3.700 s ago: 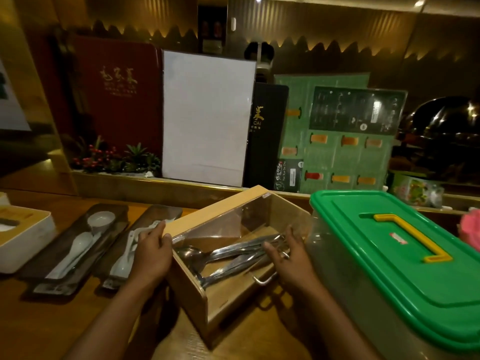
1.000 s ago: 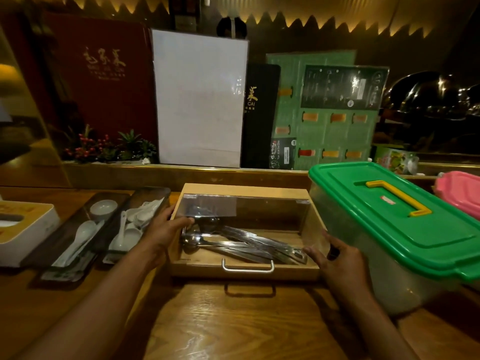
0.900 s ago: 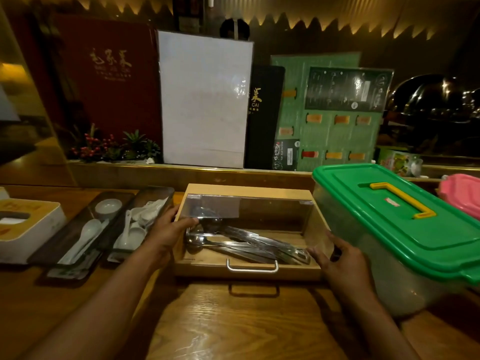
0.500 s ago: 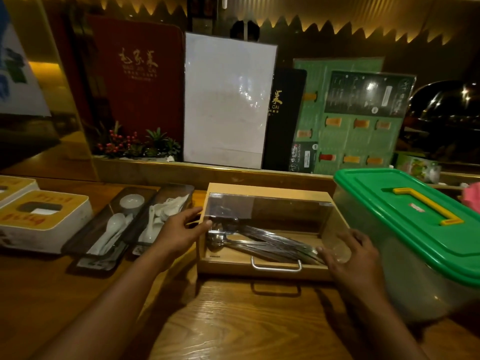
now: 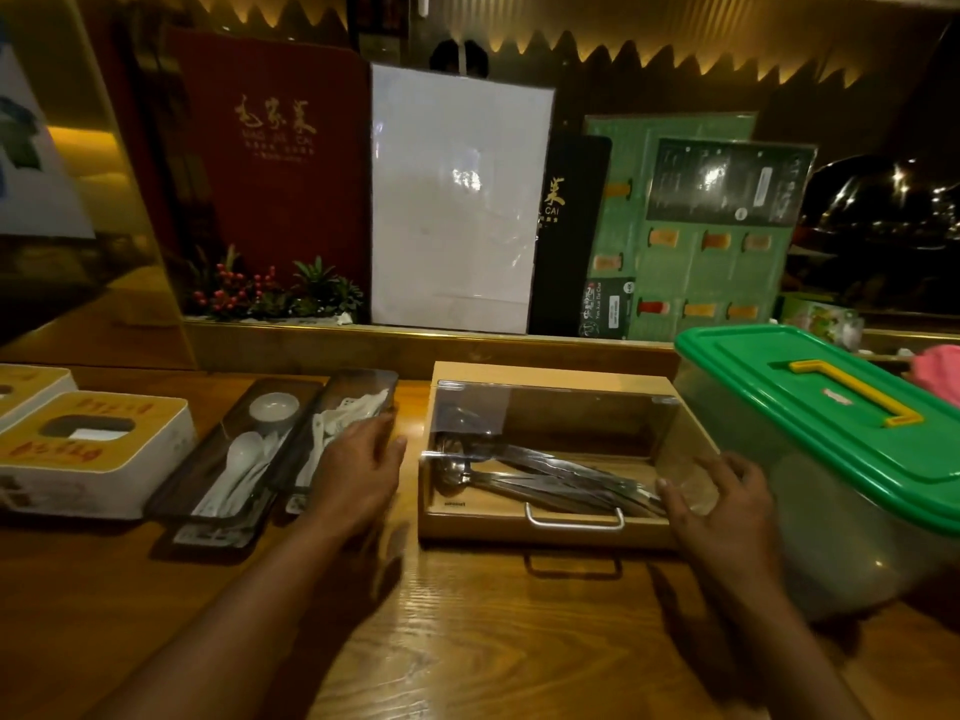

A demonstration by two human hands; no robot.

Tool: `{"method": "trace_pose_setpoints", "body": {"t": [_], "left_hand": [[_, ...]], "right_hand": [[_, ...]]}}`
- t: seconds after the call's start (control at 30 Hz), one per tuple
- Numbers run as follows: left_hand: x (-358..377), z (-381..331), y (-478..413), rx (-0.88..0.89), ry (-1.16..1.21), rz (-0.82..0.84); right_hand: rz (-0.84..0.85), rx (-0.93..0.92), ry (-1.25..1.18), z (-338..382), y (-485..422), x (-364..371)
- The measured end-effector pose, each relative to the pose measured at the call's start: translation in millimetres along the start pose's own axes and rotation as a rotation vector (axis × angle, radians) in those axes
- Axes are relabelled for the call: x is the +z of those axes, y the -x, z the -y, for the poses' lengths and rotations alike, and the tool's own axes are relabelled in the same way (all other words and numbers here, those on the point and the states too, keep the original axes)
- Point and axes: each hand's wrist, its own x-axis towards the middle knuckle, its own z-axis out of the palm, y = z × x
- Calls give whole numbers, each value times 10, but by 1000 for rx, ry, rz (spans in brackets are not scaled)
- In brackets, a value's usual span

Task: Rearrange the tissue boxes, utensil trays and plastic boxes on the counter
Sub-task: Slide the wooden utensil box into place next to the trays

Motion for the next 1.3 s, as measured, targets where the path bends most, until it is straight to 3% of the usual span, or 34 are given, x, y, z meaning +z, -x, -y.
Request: {"method": "trace_pose_setpoints", "body": {"t": [0.13, 0.33, 1.07, 1.17, 1.3], "left_hand": [[-118, 410, -22, -24, -522, 160], [-119, 554, 93, 58, -657, 186], [-75, 233, 383, -5, -627, 166], [-99, 17, 311, 35, -537, 99], [-39, -431, 191, 141, -360, -46]], "right_hand": [[-19, 50, -62, 5, 72, 9], [23, 214, -299, -67, 152, -46], [131, 157, -338, 49, 377, -262], [40, 92, -154, -46, 367, -416], [-218, -105, -2, -243, 302, -766]]}}
